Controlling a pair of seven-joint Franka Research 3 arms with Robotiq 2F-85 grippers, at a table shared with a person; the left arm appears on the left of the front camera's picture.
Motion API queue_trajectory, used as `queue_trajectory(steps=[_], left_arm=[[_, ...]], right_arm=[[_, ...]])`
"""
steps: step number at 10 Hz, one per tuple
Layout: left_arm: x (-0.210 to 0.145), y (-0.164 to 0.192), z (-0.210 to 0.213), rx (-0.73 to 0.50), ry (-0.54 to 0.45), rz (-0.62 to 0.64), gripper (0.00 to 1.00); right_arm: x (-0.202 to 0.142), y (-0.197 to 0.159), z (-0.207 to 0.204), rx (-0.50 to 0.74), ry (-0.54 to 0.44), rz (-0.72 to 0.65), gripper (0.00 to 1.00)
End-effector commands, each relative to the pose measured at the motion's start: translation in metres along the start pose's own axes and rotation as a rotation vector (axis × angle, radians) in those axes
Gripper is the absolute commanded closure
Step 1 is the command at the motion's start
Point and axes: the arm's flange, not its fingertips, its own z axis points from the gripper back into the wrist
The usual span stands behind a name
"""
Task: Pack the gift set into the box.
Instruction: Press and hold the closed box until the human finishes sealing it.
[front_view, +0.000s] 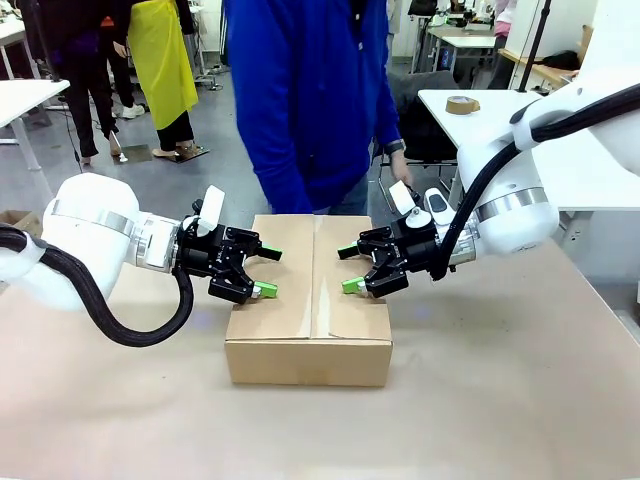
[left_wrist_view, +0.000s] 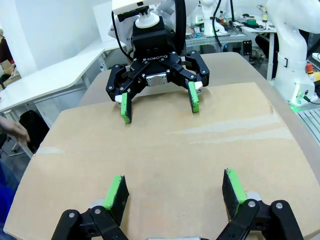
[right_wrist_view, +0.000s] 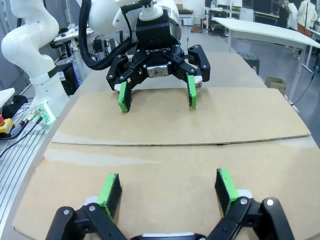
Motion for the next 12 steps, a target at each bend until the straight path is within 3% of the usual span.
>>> queue_trajectory(steps=[1,12], left_arm=[[-0.0025,-0.0015,0.0001,0.007,0.005,0.006,0.02],[-0.0025,-0.0015,0.0001,0.007,0.005,0.006,0.02]], right_arm=[[-0.0028,0.0007,-0.0009,-0.006,0.002,0.022,0.0],[-0.0028,0.0007,-0.0009,-0.006,0.002,0.022,0.0]])
